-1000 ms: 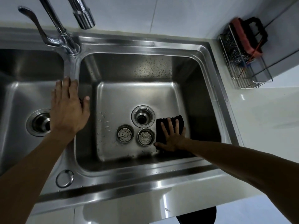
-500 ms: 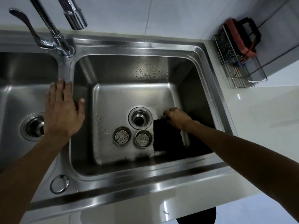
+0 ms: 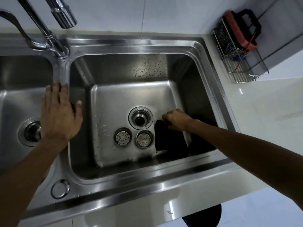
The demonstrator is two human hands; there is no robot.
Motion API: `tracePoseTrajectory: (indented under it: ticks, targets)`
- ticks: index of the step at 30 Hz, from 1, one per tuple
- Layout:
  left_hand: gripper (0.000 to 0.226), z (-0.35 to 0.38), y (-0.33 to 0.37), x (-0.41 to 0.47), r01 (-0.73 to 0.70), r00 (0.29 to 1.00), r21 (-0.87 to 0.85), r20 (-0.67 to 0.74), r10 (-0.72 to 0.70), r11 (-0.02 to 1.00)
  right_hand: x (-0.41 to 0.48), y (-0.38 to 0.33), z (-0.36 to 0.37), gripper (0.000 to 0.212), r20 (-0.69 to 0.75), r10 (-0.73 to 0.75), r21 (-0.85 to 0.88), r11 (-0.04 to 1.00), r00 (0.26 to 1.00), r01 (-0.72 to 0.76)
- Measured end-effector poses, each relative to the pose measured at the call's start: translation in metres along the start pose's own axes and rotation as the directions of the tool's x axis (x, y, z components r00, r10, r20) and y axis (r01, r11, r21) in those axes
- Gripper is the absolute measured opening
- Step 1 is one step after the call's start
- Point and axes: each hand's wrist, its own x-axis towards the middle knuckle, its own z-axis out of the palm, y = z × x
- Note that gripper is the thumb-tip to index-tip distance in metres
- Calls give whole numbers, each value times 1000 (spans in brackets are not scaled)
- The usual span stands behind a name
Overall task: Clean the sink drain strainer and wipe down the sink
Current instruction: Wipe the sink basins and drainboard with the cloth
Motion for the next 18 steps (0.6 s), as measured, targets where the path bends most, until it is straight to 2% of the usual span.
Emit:
tracePoseTrajectory:
  ticks: [4, 8, 10, 15, 18]
  targets:
    - [68, 2, -2, -1, -11, 1000, -3, -17, 11, 1000, -29, -7, -1, 18, 60, -89, 109, 991, 994, 82]
    - [67, 0, 3, 1, -12, 1000, -9, -27, 12, 1000, -42, -13, 6, 13, 156, -213, -119, 965, 965, 232]
    - [68, 0, 1, 1, -19, 999, -1, -30, 19, 1000, -41, -17, 13, 11, 177, -269, -175, 938, 947, 299]
    - [67, 3, -1, 0, -24, 999, 7, -36, 24, 1000, -44, -16, 19, 21, 241, -237, -39, 967, 941, 254]
    - [66, 4, -2, 0, -26, 999, 1, -42, 26, 1000, -49, -13, 18, 30, 260, -216, 103, 975, 941, 196]
